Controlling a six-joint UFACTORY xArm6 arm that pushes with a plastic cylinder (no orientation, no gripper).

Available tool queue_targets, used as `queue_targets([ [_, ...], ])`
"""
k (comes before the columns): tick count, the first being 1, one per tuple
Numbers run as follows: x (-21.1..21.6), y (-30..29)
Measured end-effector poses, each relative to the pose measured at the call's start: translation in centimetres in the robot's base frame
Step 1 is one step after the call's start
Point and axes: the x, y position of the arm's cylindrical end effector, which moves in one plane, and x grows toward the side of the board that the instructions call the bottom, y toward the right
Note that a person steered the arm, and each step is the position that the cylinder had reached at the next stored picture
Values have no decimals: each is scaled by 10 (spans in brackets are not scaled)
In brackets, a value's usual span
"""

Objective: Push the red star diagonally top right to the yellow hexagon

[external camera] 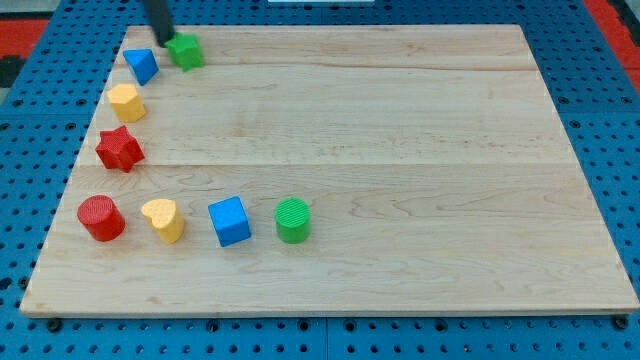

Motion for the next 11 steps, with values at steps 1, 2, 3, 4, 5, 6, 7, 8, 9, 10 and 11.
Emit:
queue_targets([
  [1, 32, 118],
  [2, 99, 155],
  [3, 162, 140],
  [4, 248, 76],
  [5, 257, -6],
  [6, 243, -73],
  [7, 201, -42],
  [8, 148, -31],
  [9, 190, -39],
  [10, 154, -44],
  [11, 145, -45],
])
